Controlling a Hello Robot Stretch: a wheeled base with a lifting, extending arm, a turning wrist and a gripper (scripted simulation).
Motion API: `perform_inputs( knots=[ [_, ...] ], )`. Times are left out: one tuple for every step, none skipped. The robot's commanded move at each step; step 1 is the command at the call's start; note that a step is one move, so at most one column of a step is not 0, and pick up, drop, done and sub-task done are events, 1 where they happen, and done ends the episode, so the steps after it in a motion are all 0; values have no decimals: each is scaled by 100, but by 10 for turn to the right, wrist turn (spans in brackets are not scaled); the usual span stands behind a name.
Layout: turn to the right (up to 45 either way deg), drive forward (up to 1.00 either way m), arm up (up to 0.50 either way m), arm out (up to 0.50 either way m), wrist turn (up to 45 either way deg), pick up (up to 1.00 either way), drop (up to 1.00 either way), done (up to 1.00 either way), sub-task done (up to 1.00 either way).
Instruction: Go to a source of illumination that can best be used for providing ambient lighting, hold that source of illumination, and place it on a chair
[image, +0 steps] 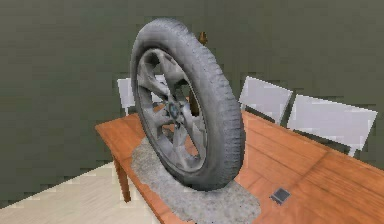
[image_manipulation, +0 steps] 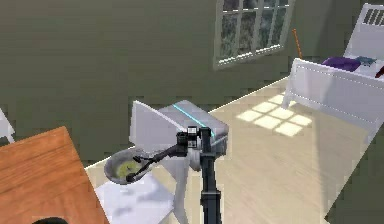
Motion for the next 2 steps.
perform_inputs(
  knots=[
    [0,0,-32,0,0,0,0,0,0],
    [0,0,0,0,0,0,100,0,0]
  ],
)
